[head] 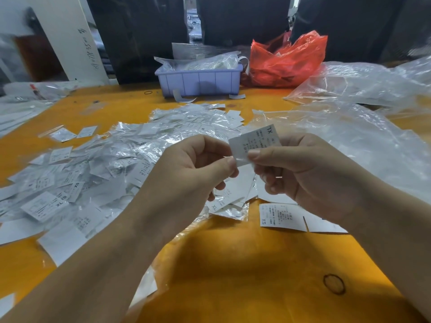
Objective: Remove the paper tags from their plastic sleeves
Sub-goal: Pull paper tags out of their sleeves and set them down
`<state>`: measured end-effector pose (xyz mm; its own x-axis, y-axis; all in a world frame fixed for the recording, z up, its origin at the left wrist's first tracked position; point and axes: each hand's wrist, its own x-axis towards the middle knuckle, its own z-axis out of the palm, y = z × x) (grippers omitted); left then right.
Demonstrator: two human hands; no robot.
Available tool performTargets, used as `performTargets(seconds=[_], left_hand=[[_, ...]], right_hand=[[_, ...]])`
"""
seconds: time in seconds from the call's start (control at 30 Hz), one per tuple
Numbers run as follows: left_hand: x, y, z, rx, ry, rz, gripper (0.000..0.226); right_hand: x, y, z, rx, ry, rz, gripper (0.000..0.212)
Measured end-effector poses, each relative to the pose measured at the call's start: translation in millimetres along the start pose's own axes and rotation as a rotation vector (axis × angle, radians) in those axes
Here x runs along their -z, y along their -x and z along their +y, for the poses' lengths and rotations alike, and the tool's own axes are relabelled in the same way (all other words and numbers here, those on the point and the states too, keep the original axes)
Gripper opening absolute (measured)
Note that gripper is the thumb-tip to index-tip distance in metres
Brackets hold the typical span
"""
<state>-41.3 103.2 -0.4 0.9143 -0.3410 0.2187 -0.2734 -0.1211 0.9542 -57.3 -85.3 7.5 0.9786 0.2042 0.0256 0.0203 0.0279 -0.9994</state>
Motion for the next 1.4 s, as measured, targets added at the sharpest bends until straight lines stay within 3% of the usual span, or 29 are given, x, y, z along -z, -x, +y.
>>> performTargets(seconds=[0.13,0.3,0.43,0.57,0.63,0.73,0.8,0.87,1.0,1.07,1.2,1.4], left_hand=[[-1,-1,-1,0.000,0.027,0.007,0.009],[0,-2,-3,0.044,0.037,0.038,0.036],[1,-2,0,0.015,0.035,-0.011,0.013],[7,-4,0,0.033,-0.003,0.067,0.009],[11,-7,-3,0.061,-0.071,0.156,0.014],[18,-9,-9,0.126,-0.246,0.276,0.014],[21,-11,-11,0.150,-0.322,0.331,0.008],[22,-11,-12,0.143,-0.426,0.399,0.015],[20,-9,-8,0.046,-0.499,0.483,0.026],[19,-7,-7,-0.011,-0.479,0.436,0.022],[5,-1,-6,-0.078,-0.480,0.086,0.007],[-8,4,-9,-0.139,-0.612,-0.127,0.010]], right_hand=[[-3,2,-1,-0.005,0.011,-0.002,0.033],[-5,3,1,-0.025,0.024,-0.038,0.032],[-5,3,2,-0.056,0.037,-0.112,0.034],[1,2,-3,-0.128,0.063,-0.082,0.037],[6,1,-6,-0.119,0.224,0.044,0.028],[14,1,-6,-0.003,0.659,0.299,0.021],[16,2,-7,0.044,0.778,0.351,0.015],[18,3,-5,0.047,0.851,0.363,0.009],[23,3,-5,0.075,1.083,0.425,0.018],[27,4,-8,0.105,1.167,0.476,0.024],[30,6,-14,0.138,1.253,0.521,0.026],[28,5,-7,-0.110,1.330,0.377,0.028]])
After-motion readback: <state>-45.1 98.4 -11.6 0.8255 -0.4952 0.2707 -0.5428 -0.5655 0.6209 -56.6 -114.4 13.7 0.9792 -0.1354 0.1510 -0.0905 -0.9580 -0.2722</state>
